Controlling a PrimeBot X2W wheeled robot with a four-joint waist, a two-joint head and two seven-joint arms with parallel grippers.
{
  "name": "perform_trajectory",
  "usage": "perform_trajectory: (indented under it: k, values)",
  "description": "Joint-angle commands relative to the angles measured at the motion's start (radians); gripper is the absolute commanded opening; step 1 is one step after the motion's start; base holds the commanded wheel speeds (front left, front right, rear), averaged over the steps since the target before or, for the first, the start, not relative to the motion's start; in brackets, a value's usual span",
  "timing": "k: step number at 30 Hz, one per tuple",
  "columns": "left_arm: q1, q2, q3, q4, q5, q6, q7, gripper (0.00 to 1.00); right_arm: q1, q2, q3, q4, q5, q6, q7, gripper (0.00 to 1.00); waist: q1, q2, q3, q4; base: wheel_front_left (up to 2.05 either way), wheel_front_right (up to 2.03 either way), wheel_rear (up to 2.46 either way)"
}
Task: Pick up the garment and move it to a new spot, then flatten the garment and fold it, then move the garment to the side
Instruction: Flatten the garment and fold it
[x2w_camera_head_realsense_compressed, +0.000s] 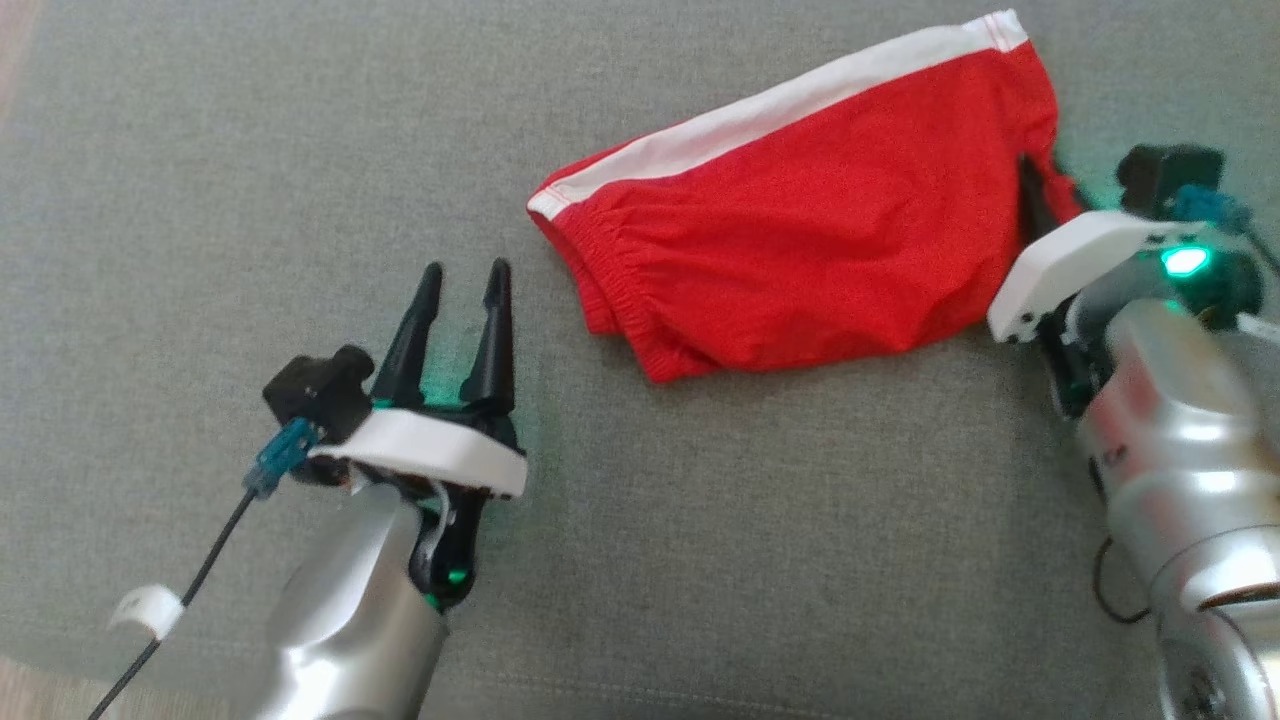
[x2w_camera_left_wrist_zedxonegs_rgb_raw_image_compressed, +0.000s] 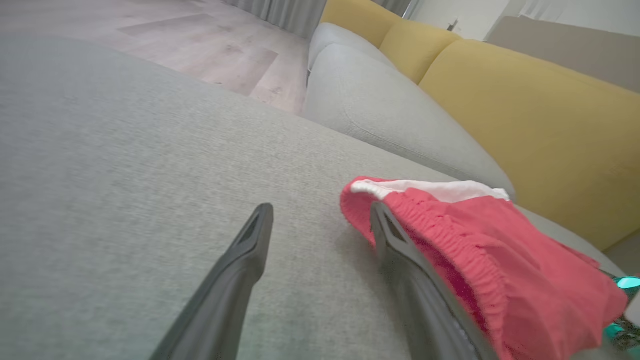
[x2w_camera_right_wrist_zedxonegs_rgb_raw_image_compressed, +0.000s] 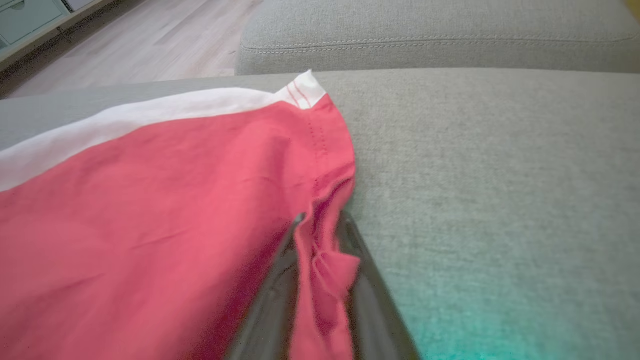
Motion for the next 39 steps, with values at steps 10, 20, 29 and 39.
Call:
perform_trajectory:
  k: [10,20,29,39]
  values:
    - [0.181,0.008,0.242,-0.064,0.225,0.011,-0.005,1.0,0.178,0.023,-0.011,-0.037,0.153,-0.001,-0.08,0.0,0.0,0.0,-0.158,-0.045,0.0,0.0,0.0]
    - [0.367,0.008,0.327,-0.124,0.301,0.05,-0.005,1.0,0.339,-0.006,0.034,-0.202,0.206,-0.001,-0.087,0.0,0.0,0.0,-0.263,-0.072,0.0,0.0,0.0]
    - [0.385,0.007,0.259,-0.106,0.277,0.046,-0.005,1.0,0.268,0.051,0.156,-0.359,0.171,-0.001,-0.087,0.0,0.0,0.0,-0.262,-0.005,0.0,0.0,0.0]
    - [0.371,0.007,0.171,-0.078,0.252,0.051,-0.005,1.0,0.252,0.107,0.48,-0.394,0.378,-0.001,-0.06,0.44,0.0,0.0,-0.261,0.143,0.0,0.0,0.0]
